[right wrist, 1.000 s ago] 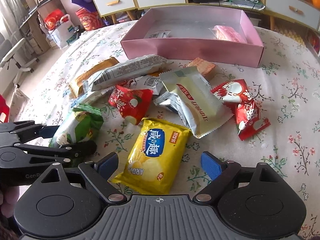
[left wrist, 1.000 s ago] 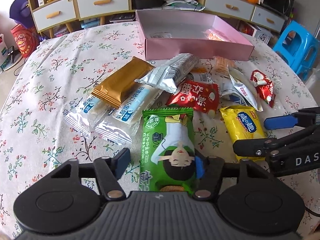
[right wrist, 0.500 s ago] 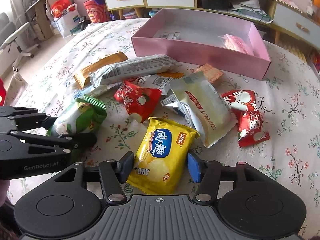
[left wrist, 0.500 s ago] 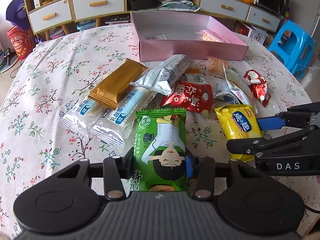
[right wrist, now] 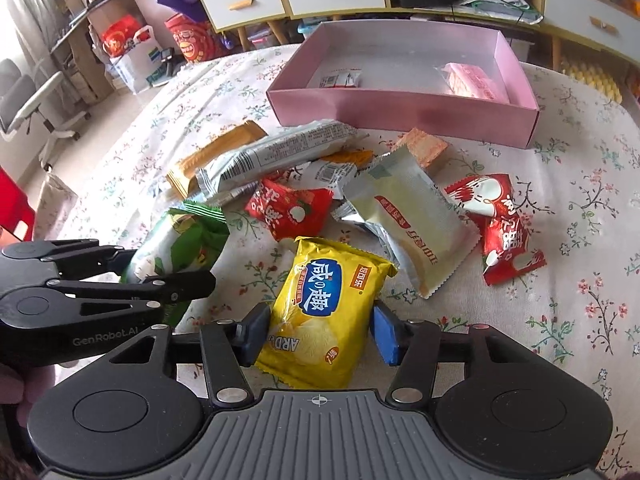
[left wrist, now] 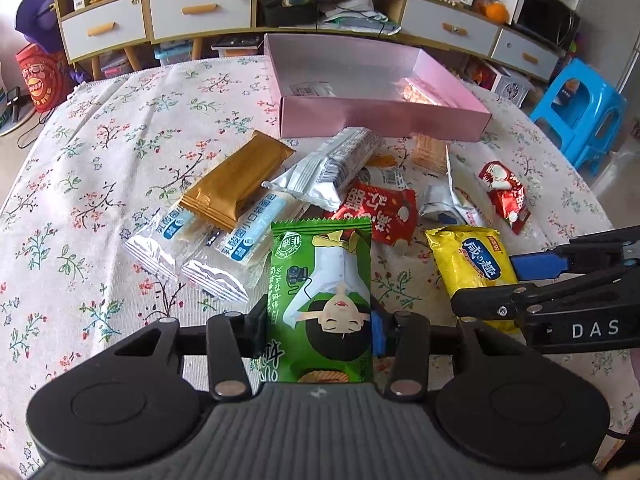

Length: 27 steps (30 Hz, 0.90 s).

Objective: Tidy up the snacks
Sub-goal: 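Carry both packets into the pink box and open both tools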

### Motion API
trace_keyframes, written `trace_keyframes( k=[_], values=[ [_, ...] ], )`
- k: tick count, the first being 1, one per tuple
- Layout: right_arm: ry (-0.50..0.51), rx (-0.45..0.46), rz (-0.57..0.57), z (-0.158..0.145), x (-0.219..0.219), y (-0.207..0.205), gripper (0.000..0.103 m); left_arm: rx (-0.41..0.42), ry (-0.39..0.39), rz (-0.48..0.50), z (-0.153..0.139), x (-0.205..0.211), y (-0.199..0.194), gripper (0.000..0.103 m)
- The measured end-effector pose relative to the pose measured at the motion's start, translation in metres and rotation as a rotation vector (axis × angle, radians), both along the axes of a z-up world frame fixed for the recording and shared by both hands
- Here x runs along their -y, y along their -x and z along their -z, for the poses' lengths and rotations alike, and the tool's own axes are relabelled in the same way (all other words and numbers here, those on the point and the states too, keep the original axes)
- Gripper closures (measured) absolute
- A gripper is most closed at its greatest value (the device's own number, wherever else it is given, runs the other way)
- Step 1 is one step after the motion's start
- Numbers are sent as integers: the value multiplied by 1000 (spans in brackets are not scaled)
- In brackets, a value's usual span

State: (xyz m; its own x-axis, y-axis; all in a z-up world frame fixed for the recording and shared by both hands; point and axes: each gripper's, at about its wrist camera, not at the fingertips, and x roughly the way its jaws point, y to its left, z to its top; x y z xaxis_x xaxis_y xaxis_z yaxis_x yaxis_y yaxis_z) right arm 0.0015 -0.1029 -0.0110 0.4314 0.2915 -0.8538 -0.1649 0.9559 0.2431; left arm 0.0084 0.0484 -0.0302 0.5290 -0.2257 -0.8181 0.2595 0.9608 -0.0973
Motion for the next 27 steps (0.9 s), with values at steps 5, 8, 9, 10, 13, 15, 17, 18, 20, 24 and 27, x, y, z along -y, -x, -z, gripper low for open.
trace_keyframes(
  k=[5,8,9,10,13,15,17,18,20,24,27],
  values=[
    [-18,10,12,-8,4,-1,49,16,13,-3,-6,1,-1,60],
    [-37,13,20,-13,7,-2,49,25,20,-4,-9,1,-2,60],
    [-44,13,22,-14,8,-2,49,28,22,-4,-10,2,-3,60],
    [-49,14,26,-16,9,-3,49,30,25,-4,-12,2,-4,60],
    [-63,32,42,-24,14,-6,49,40,32,-5,-16,2,-6,60],
    [-77,47,56,-31,18,-9,49,50,38,-10,-20,2,-8,60],
    [-91,63,76,-37,25,-13,49,59,45,-19,-23,3,-12,60],
    [-99,70,89,-41,29,-16,49,63,49,-24,-25,3,-14,60],
    [-109,81,113,-45,36,-21,49,74,57,-31,-29,4,-17,60],
    [-130,97,166,-52,52,-34,49,91,75,-43,-37,7,-26,60],
    [-152,106,213,-57,63,-46,49,100,88,-55,-41,10,-34,60]
  ],
)
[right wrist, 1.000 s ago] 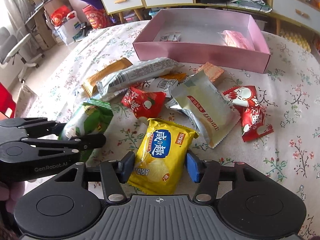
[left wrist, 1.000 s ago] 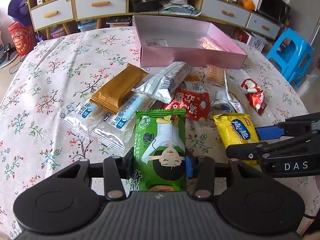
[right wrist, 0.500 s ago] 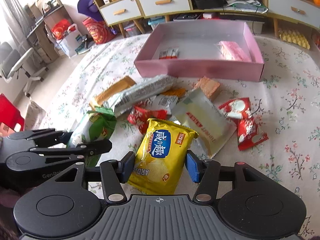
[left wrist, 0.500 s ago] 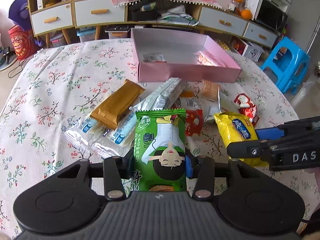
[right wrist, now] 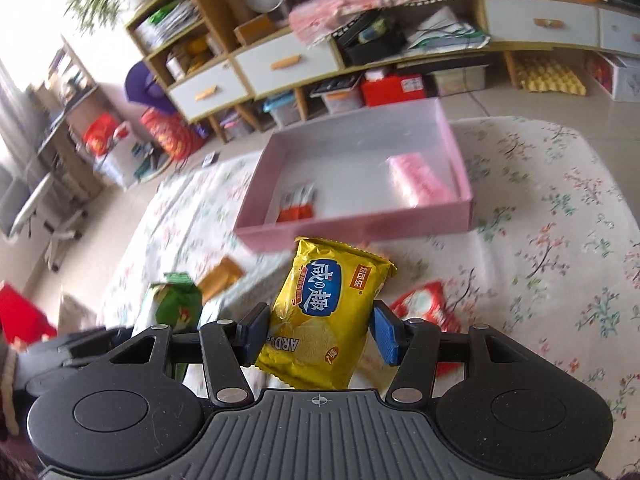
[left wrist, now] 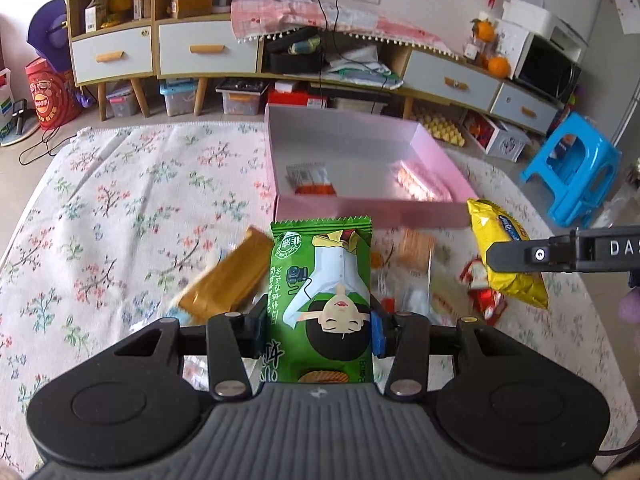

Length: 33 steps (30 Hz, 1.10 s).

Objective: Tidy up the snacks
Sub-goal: 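Carry both packets into the pink box and open both tools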

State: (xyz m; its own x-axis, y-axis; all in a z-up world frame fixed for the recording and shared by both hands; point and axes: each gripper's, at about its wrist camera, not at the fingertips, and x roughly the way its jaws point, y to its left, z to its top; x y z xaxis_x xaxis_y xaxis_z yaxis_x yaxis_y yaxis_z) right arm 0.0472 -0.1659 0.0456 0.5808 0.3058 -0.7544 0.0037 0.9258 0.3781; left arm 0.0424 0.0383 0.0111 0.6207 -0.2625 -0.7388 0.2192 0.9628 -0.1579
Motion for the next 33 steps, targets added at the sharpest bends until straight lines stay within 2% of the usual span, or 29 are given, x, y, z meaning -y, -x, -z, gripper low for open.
trace_keyframes(
  k=[8,12,14,16,20,24,33],
  values=[
    [-34,42,89,-7,20,-31,49,13,57,-54,-9,7,-28,60],
    [-50,59,125,-2,26,-47,49,25,88,-100,-10,10,-45,60],
    [-63,57,135,4,30,-57,49,2,107,-127,-8,13,-56,60],
    [-66,48,133,9,32,-66,49,-9,140,-127,-7,16,-67,60],
    [-79,40,139,18,40,-87,49,-3,131,-109,-4,29,-89,60],
    [-117,39,144,28,46,-105,49,-29,177,-105,2,35,-113,60],
    [-104,26,175,49,56,-151,49,-44,135,-92,21,55,-153,60]
  ],
)
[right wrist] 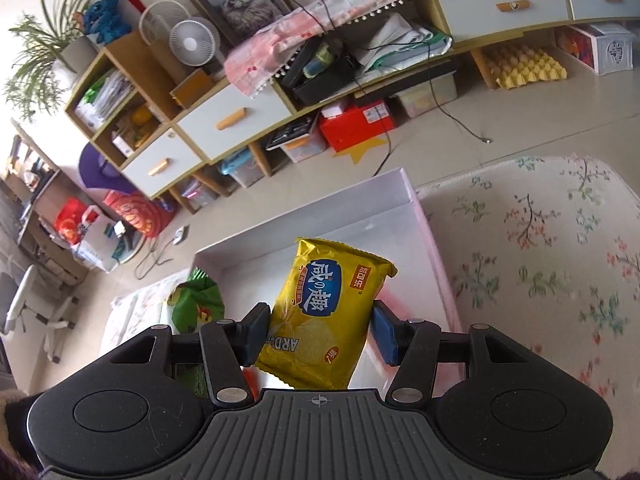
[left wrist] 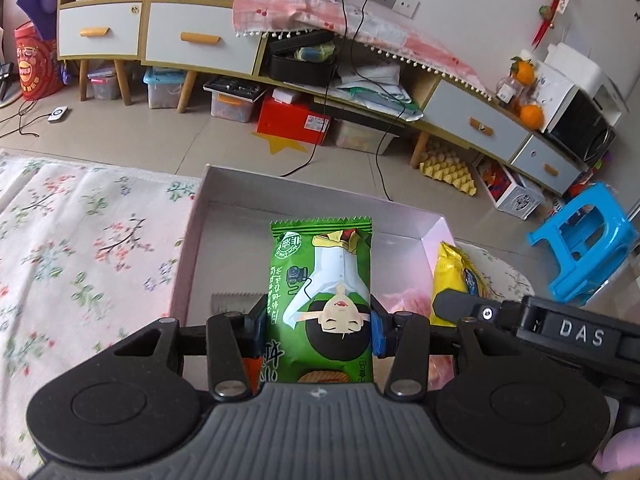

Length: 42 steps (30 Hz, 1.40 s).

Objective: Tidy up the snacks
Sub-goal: 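Carry both packets into the pink box and open both tools, then withdraw both tools from the box back over the table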

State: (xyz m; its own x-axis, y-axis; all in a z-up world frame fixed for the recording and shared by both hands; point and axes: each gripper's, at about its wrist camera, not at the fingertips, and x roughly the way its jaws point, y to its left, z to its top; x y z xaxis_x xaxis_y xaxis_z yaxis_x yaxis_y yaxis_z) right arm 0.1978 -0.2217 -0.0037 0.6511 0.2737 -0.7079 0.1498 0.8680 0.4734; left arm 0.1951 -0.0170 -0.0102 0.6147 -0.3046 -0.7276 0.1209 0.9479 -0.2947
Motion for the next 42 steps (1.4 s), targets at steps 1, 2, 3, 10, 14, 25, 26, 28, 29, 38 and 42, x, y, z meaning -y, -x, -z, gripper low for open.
trace_keyframes(
  k=[1,2,3,10,14,25,26,28,29,38,42],
  values=[
    [1,-2,4,3,3,-6,49,0,-2,2,2,2,-3,60],
    [0,-3,9,5,5,-11,49,1,-8,6,4,4,-6,60],
    [0,-5,13,8,7,-16,49,3,-16,10,6,5,-9,60],
    [14,-26,42,26,17,-44,49,-6,-54,20,21,12,-25,60],
    [8,-29,48,33,21,-52,49,-9,-63,22,26,13,-31,60],
    [-49,-4,44,32,28,-54,36,35,-73,37,22,14,-34,41],
    [-44,-4,43,30,27,-53,36,36,-78,39,21,14,-34,38],
    [-40,-6,42,29,28,-53,34,38,-85,40,20,15,-34,36],
    [-40,-8,42,28,29,-51,34,38,-86,41,19,15,-32,34],
    [-19,-12,41,8,31,-25,29,52,-103,45,4,10,-12,21],
    [-4,-15,33,-3,29,-8,25,50,-102,49,-4,7,0,17]
  ],
)
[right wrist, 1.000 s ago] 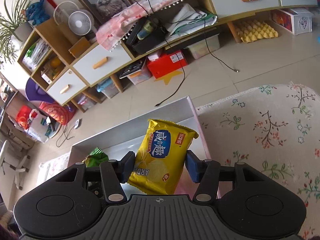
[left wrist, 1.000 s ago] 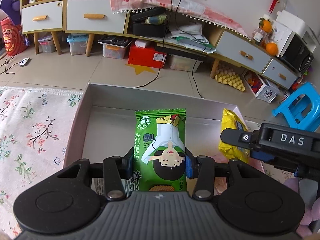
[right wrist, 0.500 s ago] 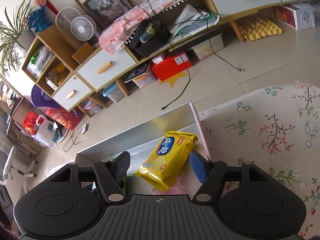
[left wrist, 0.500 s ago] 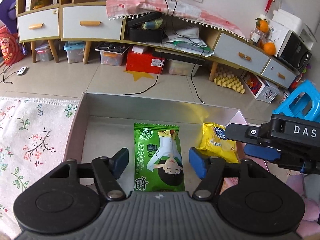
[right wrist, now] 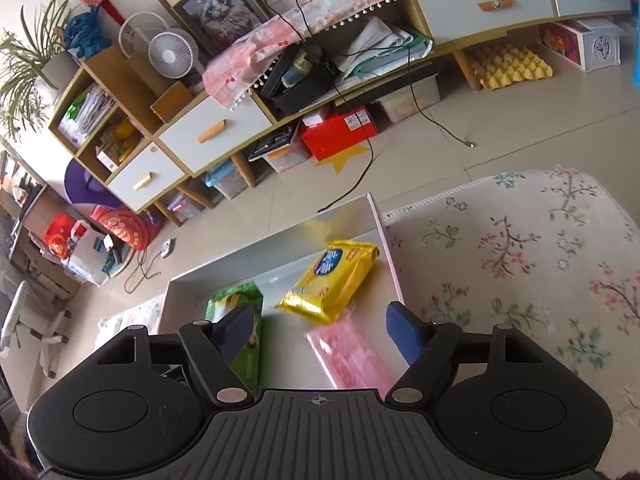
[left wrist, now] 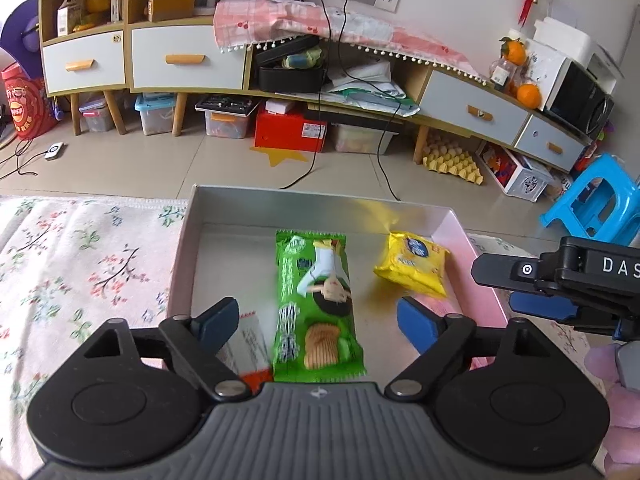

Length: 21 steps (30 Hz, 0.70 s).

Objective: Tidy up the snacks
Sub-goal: 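Withdraw both tools from the box back over the table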

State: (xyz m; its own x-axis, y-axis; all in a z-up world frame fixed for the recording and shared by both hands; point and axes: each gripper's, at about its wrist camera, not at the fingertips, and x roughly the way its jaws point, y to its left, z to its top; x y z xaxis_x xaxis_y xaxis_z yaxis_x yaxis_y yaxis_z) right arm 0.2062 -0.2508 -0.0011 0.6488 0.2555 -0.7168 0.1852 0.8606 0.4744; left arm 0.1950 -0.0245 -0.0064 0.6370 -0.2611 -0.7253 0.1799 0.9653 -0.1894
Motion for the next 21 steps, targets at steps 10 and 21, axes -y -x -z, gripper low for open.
trace_keyframes(
  k=[10,21],
  values=[
    [47,16,-61,-29,-19,45,17,8,-13,30,-18,-8,37,3],
    [79,-1,-127,-41,-40,89,16,-9,-46,24,-23,-28,73,0]
  ],
)
